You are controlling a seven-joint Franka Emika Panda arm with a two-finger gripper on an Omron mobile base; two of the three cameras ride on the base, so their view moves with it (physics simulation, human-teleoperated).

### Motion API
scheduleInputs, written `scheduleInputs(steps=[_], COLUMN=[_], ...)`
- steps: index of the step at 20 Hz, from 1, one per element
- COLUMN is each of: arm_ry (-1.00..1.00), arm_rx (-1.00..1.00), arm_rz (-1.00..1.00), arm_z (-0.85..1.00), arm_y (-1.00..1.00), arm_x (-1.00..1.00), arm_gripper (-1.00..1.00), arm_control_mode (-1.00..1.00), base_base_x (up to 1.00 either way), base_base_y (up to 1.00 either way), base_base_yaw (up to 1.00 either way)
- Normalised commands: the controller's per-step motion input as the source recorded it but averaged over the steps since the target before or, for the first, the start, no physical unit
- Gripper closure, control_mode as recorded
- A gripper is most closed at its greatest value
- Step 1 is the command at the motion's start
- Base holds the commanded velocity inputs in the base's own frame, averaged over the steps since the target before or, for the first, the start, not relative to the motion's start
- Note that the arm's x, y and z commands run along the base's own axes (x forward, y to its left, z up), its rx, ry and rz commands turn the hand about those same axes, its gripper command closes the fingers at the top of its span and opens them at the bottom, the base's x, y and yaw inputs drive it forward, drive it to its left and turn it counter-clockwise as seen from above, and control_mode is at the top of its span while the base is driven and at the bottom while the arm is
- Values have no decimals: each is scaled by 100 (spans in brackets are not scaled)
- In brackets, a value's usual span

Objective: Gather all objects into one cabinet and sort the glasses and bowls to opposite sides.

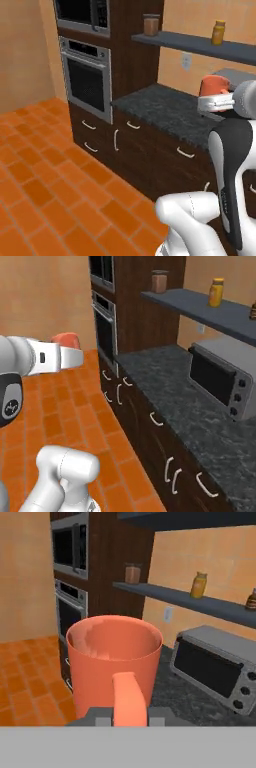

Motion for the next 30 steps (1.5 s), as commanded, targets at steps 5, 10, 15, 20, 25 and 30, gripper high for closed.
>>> scheduleInputs(steps=[5,10,15,20,25,30], arm_ry=[0,0,0,0,0,0], arm_rx=[0,0,0,0,0,0], arm_rz=[0,0,0,0,0,0], arm_z=[0,0,0,0,0,0], arm_y=[0,0,0,0,0,0], arm_x=[0,0,0,0,0,0], arm_gripper=[100,100,100,100,100,100], arm_control_mode=[100,100,100,100,100,100], base_base_x=[-20,-20,-20,-20,-6,34], base_base_y=[0,0,0,0,1,0], base_base_yaw=[100,100,100,100,100,93])
